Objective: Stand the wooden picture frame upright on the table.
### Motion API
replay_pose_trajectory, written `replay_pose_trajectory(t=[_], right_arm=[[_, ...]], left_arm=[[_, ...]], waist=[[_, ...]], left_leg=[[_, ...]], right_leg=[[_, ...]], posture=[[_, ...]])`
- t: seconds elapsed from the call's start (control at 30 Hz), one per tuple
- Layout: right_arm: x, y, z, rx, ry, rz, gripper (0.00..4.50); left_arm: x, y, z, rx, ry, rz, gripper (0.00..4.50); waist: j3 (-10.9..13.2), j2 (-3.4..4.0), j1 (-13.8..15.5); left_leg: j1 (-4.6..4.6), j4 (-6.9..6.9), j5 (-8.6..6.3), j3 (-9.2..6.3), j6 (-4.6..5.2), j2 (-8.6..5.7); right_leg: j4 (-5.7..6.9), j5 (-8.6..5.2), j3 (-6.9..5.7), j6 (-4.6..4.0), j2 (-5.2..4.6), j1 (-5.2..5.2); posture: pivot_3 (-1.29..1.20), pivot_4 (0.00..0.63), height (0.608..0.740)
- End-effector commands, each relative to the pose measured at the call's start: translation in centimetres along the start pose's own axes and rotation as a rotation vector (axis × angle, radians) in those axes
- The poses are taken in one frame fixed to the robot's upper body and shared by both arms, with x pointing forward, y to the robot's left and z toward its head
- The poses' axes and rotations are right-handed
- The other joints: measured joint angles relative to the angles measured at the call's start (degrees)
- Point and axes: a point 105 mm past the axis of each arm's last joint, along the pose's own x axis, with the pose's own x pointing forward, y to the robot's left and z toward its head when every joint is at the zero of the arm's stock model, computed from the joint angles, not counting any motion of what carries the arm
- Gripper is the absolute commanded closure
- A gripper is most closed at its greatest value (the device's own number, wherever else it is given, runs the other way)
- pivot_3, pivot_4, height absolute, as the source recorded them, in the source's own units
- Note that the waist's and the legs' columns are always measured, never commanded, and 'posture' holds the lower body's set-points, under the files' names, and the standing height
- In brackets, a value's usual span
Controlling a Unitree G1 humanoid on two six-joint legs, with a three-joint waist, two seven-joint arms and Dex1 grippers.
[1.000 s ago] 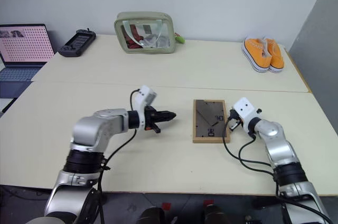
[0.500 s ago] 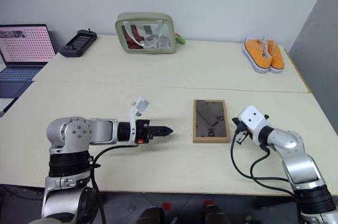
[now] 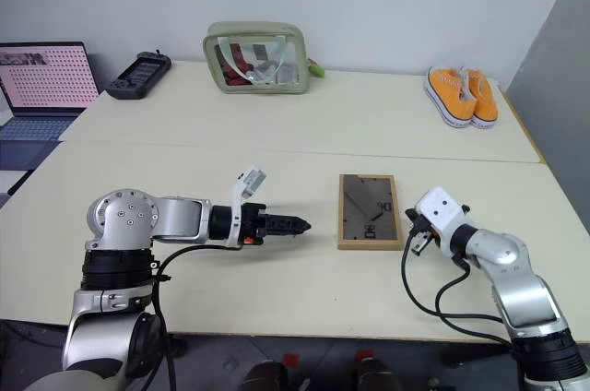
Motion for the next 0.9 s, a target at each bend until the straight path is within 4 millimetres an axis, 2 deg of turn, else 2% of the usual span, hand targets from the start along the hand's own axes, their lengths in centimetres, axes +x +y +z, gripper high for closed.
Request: replay_pose_trajectory(t=[0.03,0.1,0.2,0.33,0.5,0.9], right_arm=[[-0.7,-0.3,0.3,-0.037,-0.020,-0.021,4.50],[-0.4,-0.2,-0.4,-0.036,-0.007,-0.024,4.50],[0.4,0.2,-1.1,-0.024,0.002,-0.026,4.50],[1.6,0.8,-1.3,-0.011,-0.008,-0.025,4.50],[3.3,1.6,-1.6,0.024,-0.013,-0.027,4.50],[4.5,3.2,0.7,0.063,-0.081,-0.020,4.50]], left_arm=[[0.0,-0.4,0.8,0.006,-0.004,0.000,1.26],[0.3,-0.3,0.9,-0.013,-0.001,0.001,0.89],[0.9,-0.3,1.3,-0.040,-0.005,0.001,0.89],[2.0,-0.7,1.7,-0.071,0.003,-0.029,0.89],[3.6,-0.3,1.7,-0.119,0.014,-0.014,0.89],[4.7,0.6,1.9,-0.177,-0.022,0.004,0.89]], waist=[[0.0,0.00,0.0],[0.0,0.00,0.0],[0.0,0.00,0.0],[0.0,0.00,0.0],[0.0,0.00,0.0],[0.0,0.02,-0.4]], left_leg=[[0.00,0.00,0.00,-0.01,0.00,0.00],[0.00,0.00,0.00,0.00,0.00,-0.02],[0.00,0.00,0.00,0.00,0.00,-0.02],[0.01,-0.01,0.00,-0.01,0.00,-0.03],[0.01,0.00,0.00,-0.01,-0.01,-0.03],[0.12,-0.06,0.01,0.02,-0.01,-0.01]], right_leg=[[0.00,0.00,-0.01,0.00,0.00,0.00],[0.00,0.00,0.00,-0.01,0.00,0.00],[-0.01,0.00,0.00,0.00,0.00,0.00],[-0.02,0.00,-0.01,-0.01,0.00,0.02],[-0.02,0.00,-0.01,-0.01,0.00,0.02],[0.01,-0.01,0.00,-0.02,0.00,0.06]], posture=[[0.00,0.150,0.740],[0.00,0.150,0.740],[0.00,0.150,0.740],[0.00,0.150,0.740],[0.00,0.150,0.740],[0.00,0.150,0.740]])
